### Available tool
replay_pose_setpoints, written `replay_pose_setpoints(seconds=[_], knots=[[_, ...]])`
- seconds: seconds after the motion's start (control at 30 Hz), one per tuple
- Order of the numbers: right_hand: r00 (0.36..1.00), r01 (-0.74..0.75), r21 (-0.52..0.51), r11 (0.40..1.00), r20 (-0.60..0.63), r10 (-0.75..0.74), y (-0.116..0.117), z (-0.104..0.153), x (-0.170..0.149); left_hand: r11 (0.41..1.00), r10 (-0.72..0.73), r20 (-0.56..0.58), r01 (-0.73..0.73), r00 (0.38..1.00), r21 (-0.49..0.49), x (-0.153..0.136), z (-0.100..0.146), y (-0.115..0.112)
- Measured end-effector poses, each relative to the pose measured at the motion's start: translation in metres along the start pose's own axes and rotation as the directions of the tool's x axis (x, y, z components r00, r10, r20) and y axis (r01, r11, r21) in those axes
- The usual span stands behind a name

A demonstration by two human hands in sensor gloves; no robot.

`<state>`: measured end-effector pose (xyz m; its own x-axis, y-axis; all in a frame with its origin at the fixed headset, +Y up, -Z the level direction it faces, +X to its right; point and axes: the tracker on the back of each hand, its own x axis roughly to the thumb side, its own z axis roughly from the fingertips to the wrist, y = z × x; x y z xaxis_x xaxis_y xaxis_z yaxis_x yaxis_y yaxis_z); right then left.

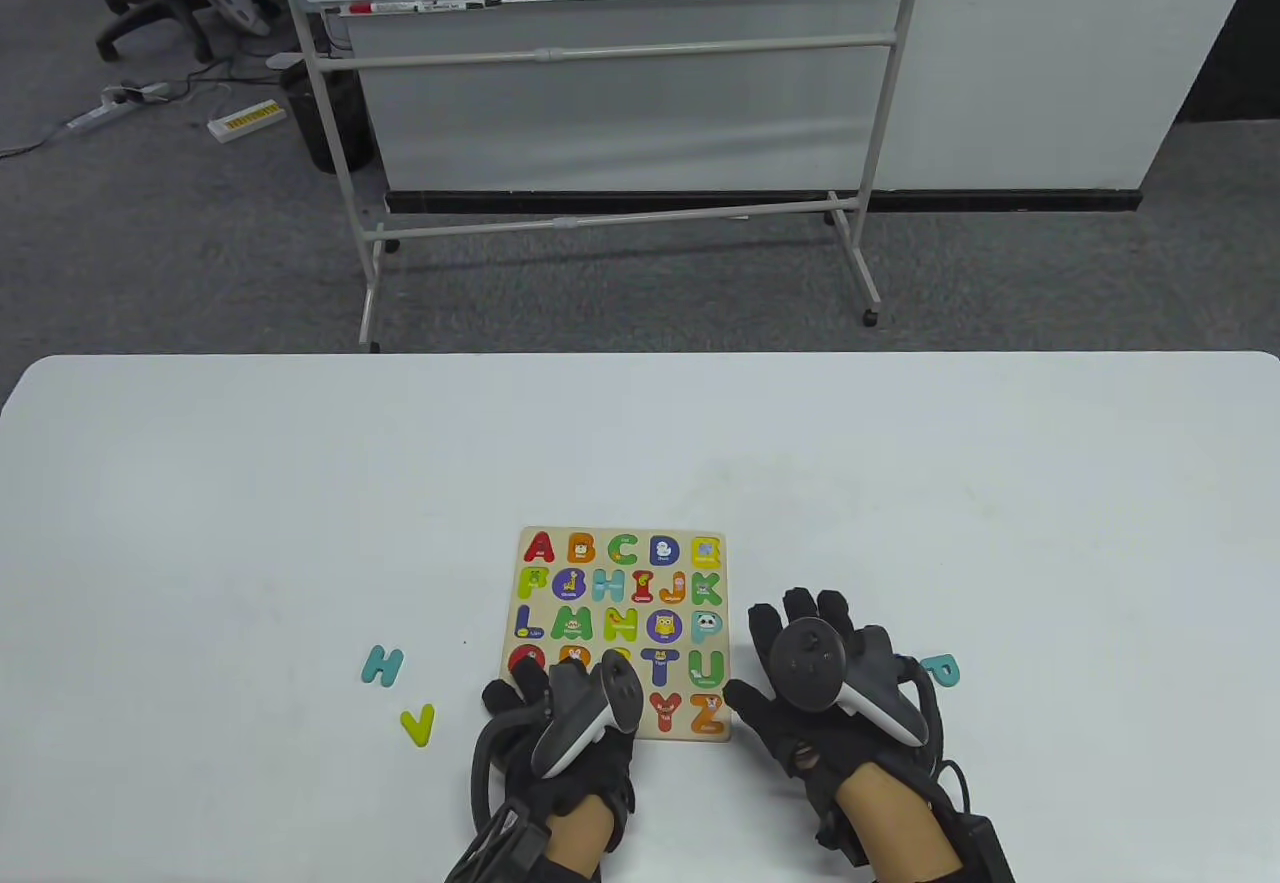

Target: Hold alphabet puzzle board and insert letter blocks into matching slots

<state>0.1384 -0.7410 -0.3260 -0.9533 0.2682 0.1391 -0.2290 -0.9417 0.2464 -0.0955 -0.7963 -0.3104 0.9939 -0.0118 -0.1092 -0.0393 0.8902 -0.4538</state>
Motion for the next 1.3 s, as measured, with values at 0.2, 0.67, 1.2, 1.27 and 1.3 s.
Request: replay_pose_setpoints(seconds=[0.2,0.67,1.2,1.27,1.3], knots=[[0.998,0.061,-0.011,0.998,-0.008,-0.061,0.003,-0.002,-0.005,0.997,-0.075,-0.005,0.075,0.997,0.023,0.002,0.012,-0.005],[0.964,-0.267,0.089,0.96,0.017,0.266,0.001,-0.011,0.016,0.994,-0.103,0.044,0.104,0.994,-0.017,0.004,0.008,0.001],[0.883,-0.468,-0.011,0.884,0.013,0.468,0.028,-0.006,0.014,0.993,-0.11,0.059,0.112,0.992,-0.03,0.005,0.006,0.003],[0.893,-0.449,-0.006,0.894,0.014,0.449,0.028,-0.007,0.013,0.993,-0.111,0.059,0.113,0.992,-0.03,0.006,0.006,0.002],[0.899,-0.438,-0.001,0.899,0.012,0.438,0.028,-0.008,0.012,0.993,-0.113,0.059,0.114,0.992,-0.03,0.006,0.006,0.002]])
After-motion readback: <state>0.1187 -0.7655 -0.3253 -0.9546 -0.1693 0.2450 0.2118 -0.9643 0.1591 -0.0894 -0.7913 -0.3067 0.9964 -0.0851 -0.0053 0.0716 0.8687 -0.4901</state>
